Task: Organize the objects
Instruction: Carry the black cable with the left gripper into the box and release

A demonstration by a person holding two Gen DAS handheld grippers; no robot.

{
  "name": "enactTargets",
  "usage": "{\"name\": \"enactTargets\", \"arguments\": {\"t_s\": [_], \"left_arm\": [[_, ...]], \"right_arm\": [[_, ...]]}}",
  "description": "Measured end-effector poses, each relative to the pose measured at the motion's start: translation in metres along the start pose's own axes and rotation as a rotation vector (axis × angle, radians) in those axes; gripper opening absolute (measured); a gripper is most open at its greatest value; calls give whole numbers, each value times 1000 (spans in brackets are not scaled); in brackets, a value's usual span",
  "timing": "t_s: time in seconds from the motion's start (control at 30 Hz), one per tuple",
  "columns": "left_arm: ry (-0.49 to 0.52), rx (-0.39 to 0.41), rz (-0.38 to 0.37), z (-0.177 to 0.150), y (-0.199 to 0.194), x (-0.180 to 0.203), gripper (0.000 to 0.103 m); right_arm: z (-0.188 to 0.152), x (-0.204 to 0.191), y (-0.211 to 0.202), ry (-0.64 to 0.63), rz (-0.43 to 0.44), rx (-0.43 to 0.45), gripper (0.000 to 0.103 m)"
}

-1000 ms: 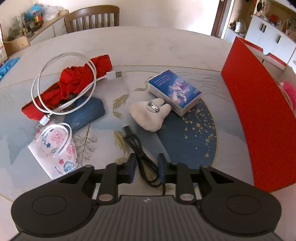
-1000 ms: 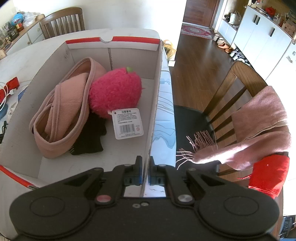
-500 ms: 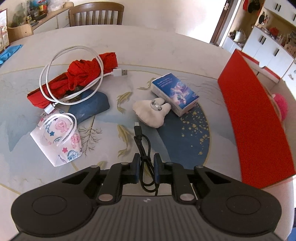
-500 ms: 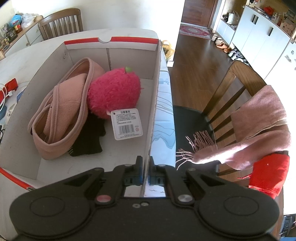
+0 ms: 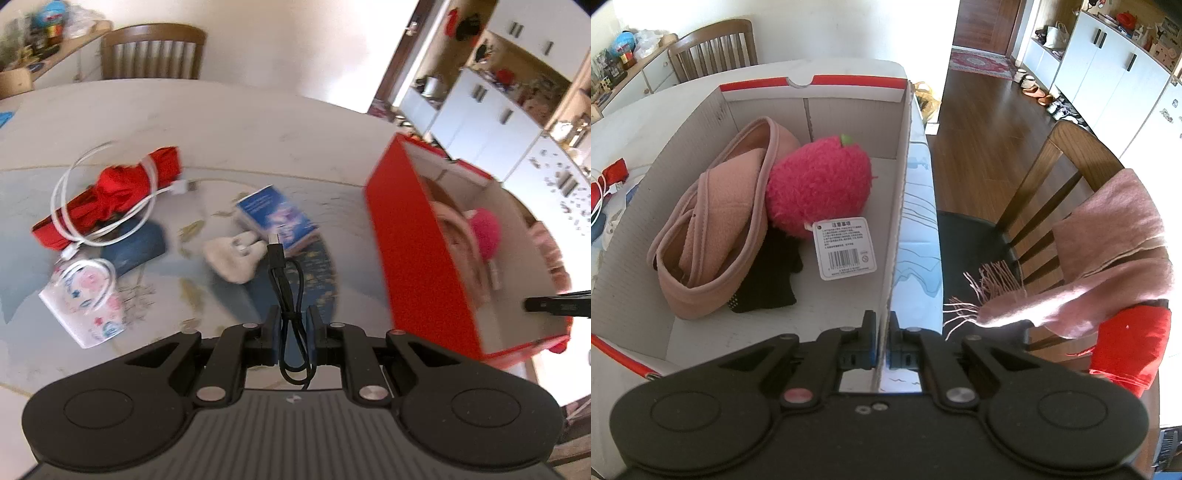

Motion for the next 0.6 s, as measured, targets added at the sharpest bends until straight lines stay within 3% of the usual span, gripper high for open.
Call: {"name": "enactTargets", "arguments": {"t_s": [0.2,0.6], "left_arm": [[17,16,-72,12,-12,24,13],[190,96,-183,61,-45,88,13]], "right_arm": [[1,0,1,2,1,2,4],[0,0,2,8,13,7,4]]}}
Point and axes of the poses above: each gripper's, at about its wrist camera, not at the fingertips, and y roughly the way its jaws point, x to its right, z to its top, the point moved 9 cm from there along y, roughly the way its jaws point, and after that the axes turned 4 degrees about z, right-handed, at the moved point
